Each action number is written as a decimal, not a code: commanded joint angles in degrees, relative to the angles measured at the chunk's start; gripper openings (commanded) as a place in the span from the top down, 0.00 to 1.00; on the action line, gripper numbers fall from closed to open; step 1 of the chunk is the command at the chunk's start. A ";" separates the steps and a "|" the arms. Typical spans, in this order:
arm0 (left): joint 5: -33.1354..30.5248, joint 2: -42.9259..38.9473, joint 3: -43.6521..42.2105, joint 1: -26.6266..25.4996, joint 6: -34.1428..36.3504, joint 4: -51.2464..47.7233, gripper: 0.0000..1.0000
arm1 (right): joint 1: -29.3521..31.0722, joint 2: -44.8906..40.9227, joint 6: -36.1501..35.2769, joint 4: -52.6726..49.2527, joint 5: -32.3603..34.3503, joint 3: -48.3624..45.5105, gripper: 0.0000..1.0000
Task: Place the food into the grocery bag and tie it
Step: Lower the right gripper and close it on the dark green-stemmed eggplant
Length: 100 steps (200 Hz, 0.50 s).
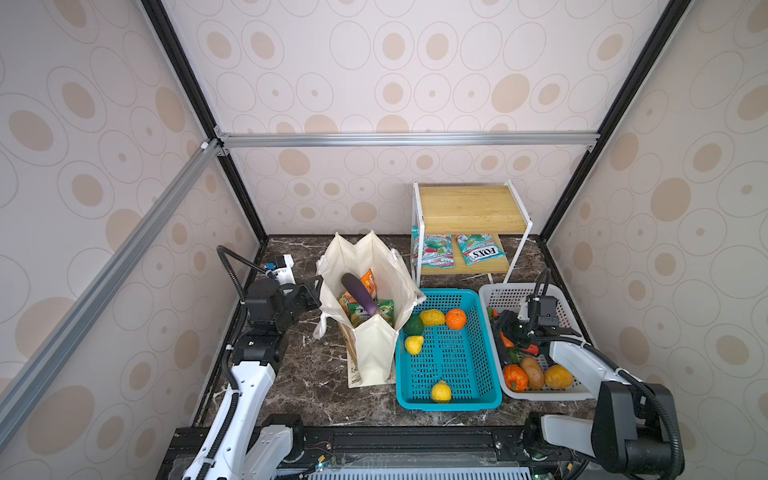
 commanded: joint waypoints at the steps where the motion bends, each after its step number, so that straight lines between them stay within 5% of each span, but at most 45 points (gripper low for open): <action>1: 0.67 0.43 0.22 0.13 0.10 1.08 1.00 | -0.23 1.14 0.13 -1.45 -0.81 -0.54 0.42; 68: 1.19 0.46 -0.75 0.09 -0.87 2.24 1.00 | -0.23 -0.29 -4.09 -9.99 -0.93 3.34 0.60; 100: 1.28 0.61 -0.85 0.14 -0.83 2.22 1.00 | -0.23 1.19 -2.20 -7.01 -3.11 2.74 0.60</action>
